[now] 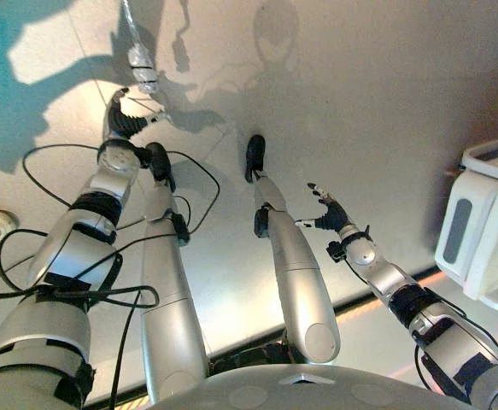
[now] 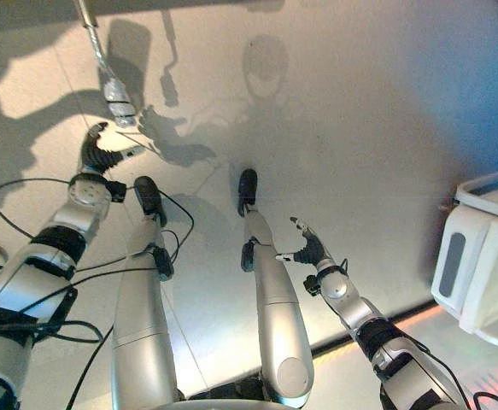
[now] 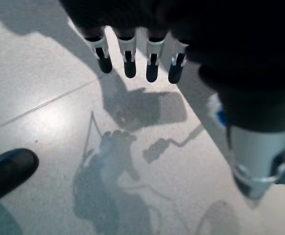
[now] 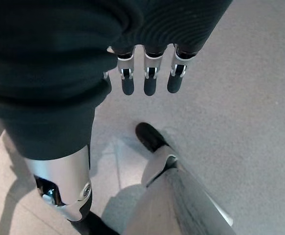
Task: Raise the hospital bed
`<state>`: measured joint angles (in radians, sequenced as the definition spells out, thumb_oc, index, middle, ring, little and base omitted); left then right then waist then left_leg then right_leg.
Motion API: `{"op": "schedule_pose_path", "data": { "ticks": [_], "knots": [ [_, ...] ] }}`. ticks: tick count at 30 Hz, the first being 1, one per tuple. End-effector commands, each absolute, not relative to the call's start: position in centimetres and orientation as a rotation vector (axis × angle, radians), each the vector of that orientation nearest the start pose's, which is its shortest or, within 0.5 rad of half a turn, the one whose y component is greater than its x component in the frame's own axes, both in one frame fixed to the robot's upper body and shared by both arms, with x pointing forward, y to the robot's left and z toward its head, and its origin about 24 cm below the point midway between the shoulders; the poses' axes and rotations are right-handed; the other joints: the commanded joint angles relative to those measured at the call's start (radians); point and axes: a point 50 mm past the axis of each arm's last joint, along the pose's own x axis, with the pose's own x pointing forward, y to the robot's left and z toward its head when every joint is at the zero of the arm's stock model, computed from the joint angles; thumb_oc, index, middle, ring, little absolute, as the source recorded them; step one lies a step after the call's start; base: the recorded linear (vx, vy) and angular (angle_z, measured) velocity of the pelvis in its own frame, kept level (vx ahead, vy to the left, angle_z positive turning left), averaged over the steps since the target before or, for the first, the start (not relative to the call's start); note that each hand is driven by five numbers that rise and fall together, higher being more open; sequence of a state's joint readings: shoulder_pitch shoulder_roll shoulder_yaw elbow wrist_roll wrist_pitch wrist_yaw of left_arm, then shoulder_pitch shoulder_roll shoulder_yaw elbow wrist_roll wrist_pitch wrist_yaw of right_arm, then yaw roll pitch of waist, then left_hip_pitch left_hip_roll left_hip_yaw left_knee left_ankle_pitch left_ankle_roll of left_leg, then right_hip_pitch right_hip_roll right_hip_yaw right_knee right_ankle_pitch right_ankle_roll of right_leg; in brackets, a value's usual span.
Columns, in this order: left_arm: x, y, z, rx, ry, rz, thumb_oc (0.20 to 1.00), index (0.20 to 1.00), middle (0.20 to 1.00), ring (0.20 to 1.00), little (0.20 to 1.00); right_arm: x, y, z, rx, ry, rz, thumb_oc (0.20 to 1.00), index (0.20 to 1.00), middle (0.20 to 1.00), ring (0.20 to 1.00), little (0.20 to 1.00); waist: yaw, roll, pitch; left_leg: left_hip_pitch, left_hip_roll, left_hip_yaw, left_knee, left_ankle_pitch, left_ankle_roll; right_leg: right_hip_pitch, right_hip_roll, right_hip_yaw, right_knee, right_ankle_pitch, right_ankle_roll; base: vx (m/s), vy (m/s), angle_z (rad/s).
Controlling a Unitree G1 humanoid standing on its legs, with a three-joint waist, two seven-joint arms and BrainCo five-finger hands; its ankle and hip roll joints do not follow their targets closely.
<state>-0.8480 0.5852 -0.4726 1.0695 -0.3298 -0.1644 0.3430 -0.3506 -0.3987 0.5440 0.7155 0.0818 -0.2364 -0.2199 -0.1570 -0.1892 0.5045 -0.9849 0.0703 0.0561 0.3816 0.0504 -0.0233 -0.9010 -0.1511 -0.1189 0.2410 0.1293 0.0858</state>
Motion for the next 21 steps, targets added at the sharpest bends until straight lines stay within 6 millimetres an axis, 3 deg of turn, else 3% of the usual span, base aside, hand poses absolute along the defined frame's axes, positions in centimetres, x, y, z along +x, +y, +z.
{"op": "schedule_pose_path", "data": {
  "ticks": [1, 2, 3, 4, 5, 6, 7, 8, 9, 10, 13, 14, 16, 17, 18, 21],
  "knots": [
    [35.5, 25.9, 6.2, 0.446, 0.122, 0.311, 1.0, 1.0, 1.0, 1.0, 1.0, 26.9, -19.3, -3.9, -0.595, 0.281, 0.13, 1.0, 1.0, 1.0, 1.0, 1.0, 0.049, 0.058, 0.015, 0.116, -0.064, 0.002, -0.054, -0.038, 0.022, 0.068, -0.027, -0.005, 0.065, -0.062, 0.036, -0.06, -0.029, 0.15],
    [34.7, 25.5, 4.3, 0.421, 0.176, 0.29, 1.0, 1.0, 1.0, 1.0, 1.0, 26.8, -19.6, -4.3, -0.602, 0.306, 0.116, 1.0, 1.0, 1.0, 1.0, 1.0, 0.056, 0.071, 0.015, 0.155, -0.068, 0.005, -0.073, -0.028, 0.018, 0.105, -0.029, -0.012, 0.068, -0.071, 0.034, -0.02, -0.016, 0.14],
    [34.6, 25.5, 4.3, 0.421, 0.177, 0.29, 1.0, 1.0, 1.0, 1.0, 1.0, 26.8, -19.6, -4.4, -0.603, 0.307, 0.117, 1.0, 1.0, 1.0, 1.0, 1.0, 0.055, 0.071, 0.015, 0.158, -0.068, 0.004, -0.075, -0.028, 0.018, 0.107, -0.029, -0.013, 0.067, -0.071, 0.034, -0.02, -0.016, 0.1],
    [33.7, 25.3, 2.8, 0.398, 0.219, 0.273, 1.0, 1.0, 1.0, 1.0, 1.0, 26.6, -20.1, -4.8, -0.609, 0.338, 0.103, 1.0, 1.0, 1.0, 1.0, 1.0, 0.064, 0.086, 0.015, 0.194, -0.072, 0.004, -0.091, -0.023, 0.018, 0.139, -0.031, -0.019, 0.07, -0.078, 0.033, -0.01, -0.004, 0.1],
    [31.7, 25.2, -0.3, 0.39, 0.324, 0.25, 1.0, 1.0, 1.0, 1.0, 1.0, 26.2, -21.2, -5.6, -0.622, 0.401, 0.072, 1.0, 1.0, 1.0, 1.0, 1.0, 0.075, 0.11, 0.015, 0.287, -0.077, 0.0, -0.134, -0.011, 0.014, 0.218, -0.03, -0.027, 0.07, -0.093, 0.031, -0.01, -0.004, 0.11],
    [31.7, 25.2, -0.4, 0.39, 0.325, 0.25, 1.0, 1.0, 1.0, 1.0, 1.0, 26.2, -21.2, -5.6, -0.623, 0.402, 0.072, 1.0, 1.0, 1.0, 1.0, 1.0, 0.075, 0.11, 0.015, 0.289, -0.077, 0.0, -0.135, -0.011, 0.014, 0.22, -0.03, -0.028, 0.069, -0.093, 0.031, -0.07, -0.003, 0.17],
    [29.6, 24.9, -3.1, 0.417, 0.425, 0.201, 1.0, 1.0, 1.0, 1.0, 1.0, 25.7, -22.3, -6.4, -0.624, 0.469, 0.038, 1.0, 1.0, 1.0, 1.0, 1.0, 0.083, 0.13, 0.015, 0.363, -0.076, 0.004, -0.178, 0.025, 0.016, 0.288, -0.025, -0.043, 0.057, -0.078, 0.021, -0.05, -0.001, 0.09],
    [29.6, 24.9, -3.1, 0.417, 0.425, 0.201, 1.0, 1.0, 1.0, 1.0, 1.0, 25.7, -22.3, -6.4, -0.624, 0.469, 0.038, 1.0, 1.0, 1.0, 1.0, 1.0, 0.082, 0.13, 0.015, 0.364, -0.076, 0.004, -0.179, 0.025, 0.016, 0.289, -0.025, -0.043, 0.056, -0.078, 0.021, -0.03, -0.027, 0.1],
    [27.1, 25.0, -5.7, 0.432, 0.533, 0.169, 1.0, 1.0, 1.0, 1.0, 1.0, 24.7, -23.2, -7.4, -0.614, 0.541, 0.014, 1.0, 1.0, 1.0, 1.0, 1.0, 0.09, 0.147, 0.015, 0.469, -0.074, 0.0, -0.215, 0.03, 0.011, 0.384, -0.016, -0.05, 0.051, -0.092, 0.021, 0.05, -0.031, 0.07],
    [26.1, 24.9, -6.7, 0.411, 0.576, 0.168, 1.0, 1.0, 1.0, 1.0, 1.0, 24.1, -23.8, -8.0, -0.602, 0.583, -0.004, 1.0, 1.0, 1.0, 1.0, 1.0, 0.095, 0.156, 0.015, 0.522, -0.073, -0.003, -0.231, 0.03, 0.01, 0.433, -0.015, -0.054, 0.044, -0.096, 0.021, 0.05, -0.031, 0.09],
    [24.9, 24.7, -7.8, 0.394, 0.622, 0.164, 1.0, 1.0, 1.0, 1.0, 1.0, 23.5, -24.1, -8.5, -0.59, 0.618, -0.017, 1.0, 1.0, 1.0, 1.0, 1.0, 0.096, 0.162, 0.015, 0.572, -0.073, -0.006, -0.25, 0.03, 0.009, 0.477, -0.011, -0.057, 0.035, -0.1, 0.022, 0.06, -0.028, 0.01],
    [21.4, 24.8, -10.3, 0.366, 0.749, 0.157, 1.0, 1.0, 1.0, 1.0, 1.0, 21.2, -25.4, -10.0, -0.554, 0.734, -0.06, 1.0, 1.0, 1.0, 1.0, 1.0, 0.104, 0.182, -0.039, 0.659, -0.064, -0.008, -0.294, 0.04, 0.002, 0.564, 0.001, -0.061, -0.002, -0.106, 0.026, 0.12, -0.067, 0.06],
    [20.4, 25.0, -10.9, 0.36, 0.784, 0.154, 1.0, 1.0, 1.0, 1.0, 1.0, 20.7, -25.5, -10.4, -0.543, 0.756, -0.065, 1.0, 1.0, 1.0, 1.0, 1.0, 0.104, 0.186, -0.059, 0.678, -0.061, -0.008, -0.305, 0.044, 0.001, 0.581, 0.003, -0.06, -0.014, -0.105, 0.026, 0.1, -0.055, 0.07],
    [18.3, 25.2, -12.2, 0.36, 0.869, 0.148, 1.0, 1.0, 1.0, 1.0, 1.0, 19.3, -25.8, -11.2, -0.516, 0.813, -0.084, 1.0, 1.0, 1.0, 1.0, 1.0, 0.109, 0.192, -0.099, 0.722, -0.059, -0.005, -0.331, 0.046, -0.003, 0.623, 0.009, -0.062, -0.04, -0.104, 0.03, 0.05, -0.032, 0.0],
    [18.2, 25.2, -12.2, 0.36, 0.869, 0.148, 1.0, 1.0, 1.0, 1.0, 1.0, 19.3, -25.8, -11.2, -0.516, 0.814, -0.084, 1.0, 1.0, 1.0, 1.0, 1.0, 0.109, 0.192, -0.098, 0.724, -0.059, -0.005, -0.332, 0.047, -0.003, 0.625, 0.009, -0.062, -0.042, -0.103, 0.03, 0.07, -0.053, -0.11],
    [15.7, 25.0, -13.4, 0.316, 0.945, 0.168, 1.0, 1.0, 1.0, 1.0, 1.0, 17.4, -26.1, -12.2, -0.458, 0.88, -0.117, 1.0, 1.0, 1.0, 1.0, 1.0, 0.116, 0.196, -0.158, 0.785, -0.052, -0.003, -0.36, 0.049, -0.009, 0.692, 0.013, -0.06, -0.08, -0.099, 0.037, 0.06, -0.041, -0.11]
  ]
}}
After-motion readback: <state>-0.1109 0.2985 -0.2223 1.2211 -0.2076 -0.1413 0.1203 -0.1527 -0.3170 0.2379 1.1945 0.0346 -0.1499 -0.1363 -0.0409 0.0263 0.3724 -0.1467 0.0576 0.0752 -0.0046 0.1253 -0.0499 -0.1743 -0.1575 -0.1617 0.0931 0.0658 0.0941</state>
